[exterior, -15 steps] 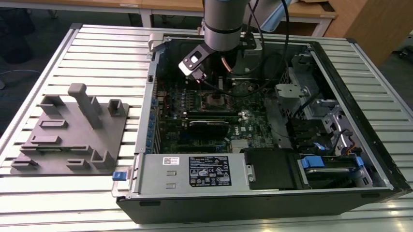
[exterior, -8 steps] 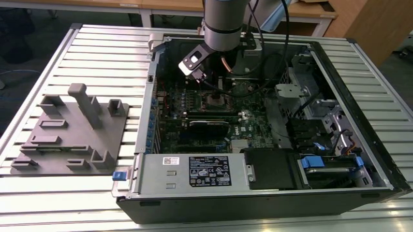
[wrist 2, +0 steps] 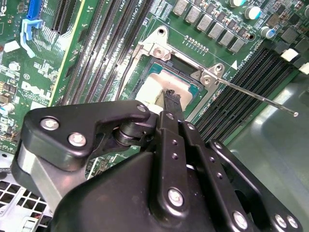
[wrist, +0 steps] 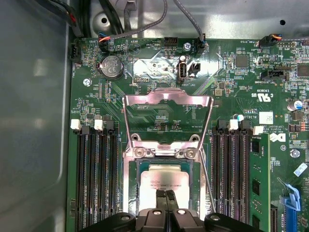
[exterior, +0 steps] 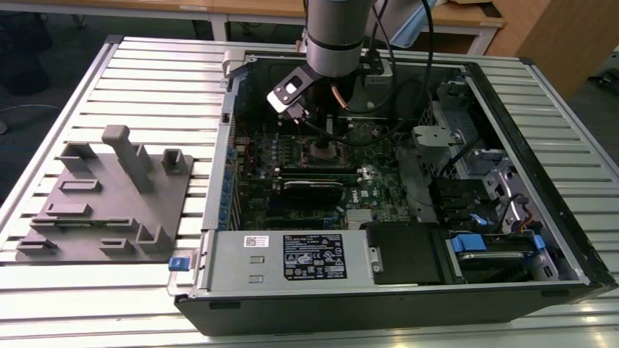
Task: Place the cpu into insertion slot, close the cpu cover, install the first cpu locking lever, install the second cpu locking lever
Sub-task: 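Place the cpu into insertion slot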
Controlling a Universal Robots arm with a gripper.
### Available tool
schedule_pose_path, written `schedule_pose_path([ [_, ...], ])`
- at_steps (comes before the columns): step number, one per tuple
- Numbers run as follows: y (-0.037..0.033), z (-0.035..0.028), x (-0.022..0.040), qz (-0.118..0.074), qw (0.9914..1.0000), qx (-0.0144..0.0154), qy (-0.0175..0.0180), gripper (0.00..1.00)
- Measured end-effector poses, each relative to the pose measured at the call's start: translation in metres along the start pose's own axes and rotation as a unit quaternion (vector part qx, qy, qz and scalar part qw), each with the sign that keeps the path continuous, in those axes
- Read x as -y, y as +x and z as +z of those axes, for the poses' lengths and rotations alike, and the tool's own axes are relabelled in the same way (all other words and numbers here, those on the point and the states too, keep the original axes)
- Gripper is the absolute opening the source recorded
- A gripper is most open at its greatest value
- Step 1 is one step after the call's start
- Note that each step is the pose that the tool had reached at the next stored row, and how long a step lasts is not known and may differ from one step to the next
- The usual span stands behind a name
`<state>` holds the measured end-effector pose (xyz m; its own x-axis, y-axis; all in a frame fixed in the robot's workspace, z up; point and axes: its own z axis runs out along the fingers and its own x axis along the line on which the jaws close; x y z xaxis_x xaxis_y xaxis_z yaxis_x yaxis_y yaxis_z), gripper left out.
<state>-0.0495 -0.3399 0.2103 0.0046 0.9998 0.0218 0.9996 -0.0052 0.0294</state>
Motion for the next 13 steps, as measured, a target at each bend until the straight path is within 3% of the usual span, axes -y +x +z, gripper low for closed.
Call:
schedule_pose_path([
  [13,0.0000,-0.0007,-0.0007,-0.002,1.00000,0.0000,0.0001,0.11],
])
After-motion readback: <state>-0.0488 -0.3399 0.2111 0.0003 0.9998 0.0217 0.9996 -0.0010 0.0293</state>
